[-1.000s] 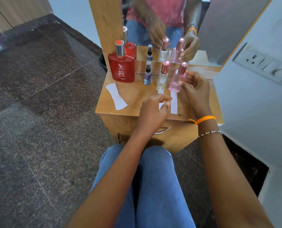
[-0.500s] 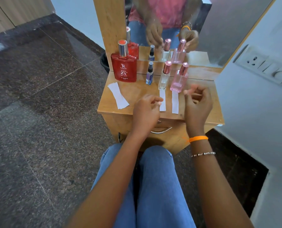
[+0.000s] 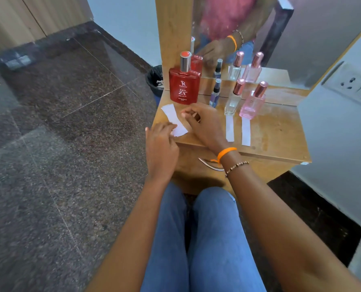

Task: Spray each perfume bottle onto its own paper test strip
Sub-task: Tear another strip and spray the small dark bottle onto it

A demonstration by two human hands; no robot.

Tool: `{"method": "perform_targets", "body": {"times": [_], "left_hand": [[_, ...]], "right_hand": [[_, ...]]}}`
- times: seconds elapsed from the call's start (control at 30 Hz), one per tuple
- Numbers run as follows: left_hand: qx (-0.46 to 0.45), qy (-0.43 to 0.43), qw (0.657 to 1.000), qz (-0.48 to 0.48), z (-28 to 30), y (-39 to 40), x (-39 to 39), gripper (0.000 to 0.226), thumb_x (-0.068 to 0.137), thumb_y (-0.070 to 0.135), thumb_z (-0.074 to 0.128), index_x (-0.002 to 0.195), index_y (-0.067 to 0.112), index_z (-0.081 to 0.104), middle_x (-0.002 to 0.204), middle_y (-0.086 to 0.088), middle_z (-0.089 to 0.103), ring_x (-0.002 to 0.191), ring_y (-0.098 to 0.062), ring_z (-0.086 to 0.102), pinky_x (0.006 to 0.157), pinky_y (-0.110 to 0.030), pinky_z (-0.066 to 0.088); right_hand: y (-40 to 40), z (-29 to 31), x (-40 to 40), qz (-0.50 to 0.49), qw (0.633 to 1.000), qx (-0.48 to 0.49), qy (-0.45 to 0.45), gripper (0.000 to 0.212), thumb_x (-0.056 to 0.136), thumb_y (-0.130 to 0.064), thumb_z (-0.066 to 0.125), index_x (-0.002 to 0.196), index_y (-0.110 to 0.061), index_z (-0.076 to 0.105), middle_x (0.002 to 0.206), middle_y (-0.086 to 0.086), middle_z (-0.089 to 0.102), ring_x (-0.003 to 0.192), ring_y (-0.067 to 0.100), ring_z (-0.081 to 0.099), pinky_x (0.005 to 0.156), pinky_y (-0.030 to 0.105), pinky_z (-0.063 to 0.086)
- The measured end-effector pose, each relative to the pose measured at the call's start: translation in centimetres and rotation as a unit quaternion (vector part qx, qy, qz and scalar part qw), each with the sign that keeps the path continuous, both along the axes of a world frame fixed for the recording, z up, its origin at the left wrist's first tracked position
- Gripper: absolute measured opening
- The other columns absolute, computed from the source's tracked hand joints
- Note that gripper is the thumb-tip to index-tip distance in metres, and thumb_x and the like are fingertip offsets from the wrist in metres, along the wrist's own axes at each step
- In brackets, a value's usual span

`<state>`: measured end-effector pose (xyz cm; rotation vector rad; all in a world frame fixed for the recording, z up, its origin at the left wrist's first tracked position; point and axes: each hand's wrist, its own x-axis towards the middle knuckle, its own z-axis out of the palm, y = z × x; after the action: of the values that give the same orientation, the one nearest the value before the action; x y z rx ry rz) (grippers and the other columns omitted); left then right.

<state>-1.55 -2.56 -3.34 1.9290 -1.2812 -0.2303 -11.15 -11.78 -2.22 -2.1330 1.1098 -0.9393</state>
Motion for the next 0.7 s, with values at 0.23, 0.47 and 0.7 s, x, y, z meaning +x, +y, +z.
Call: {"method": "perform_targets", "body": {"times": [0.23,0.47,0.7], "left_hand": [[0.038,-0.045,0.997,-0.055,-1.5,-0.2,0.8,0.047,0.088,-0.002,0.041,0.129,0.014,0.055,0.138,-0.001,0.053,0.136,-0.03,0.031,0.116,-0.045,0.009],[0.029,-0.048,0.997,-0.055,-1.9,-0.2,0.8,0.046,0.09,-0.001,0.04,0.131,0.016,0.053,0.14,0.002,0.051,0.139,-0.029,0.029,0.117,-0.042,0.009],[0.019,-0.042,0.998,-0.049,-1.9,-0.2,0.8,0.046,0.089,-0.002,0.04,0.129,0.014,0.056,0.138,0.001,0.053,0.137,-0.029,0.031,0.116,-0.042,0.012]], "right_hand": [[-2.7,-0.4,2.0,0.04,0.98,0.007,0.196,0.021,0.091,-0.031,0.058,0.078,-0.015,0.054,0.076,0.004,0.058,0.074,0.026,0.051,0.061,0.03,0.031],[-3.1,-0.5,2.5,0.054,0.971,0.0,0.233,0.033,0.091,-0.029,0.056,0.124,-0.025,0.061,0.127,0.0,0.063,0.116,0.024,0.056,0.091,0.036,0.048],[-2.7,-0.9,2.7,0.026,0.993,0.039,0.104,0.02,0.081,-0.014,0.068,0.101,-0.02,0.071,0.091,0.0,0.063,0.082,0.011,0.055,0.065,0.015,0.038]]}}
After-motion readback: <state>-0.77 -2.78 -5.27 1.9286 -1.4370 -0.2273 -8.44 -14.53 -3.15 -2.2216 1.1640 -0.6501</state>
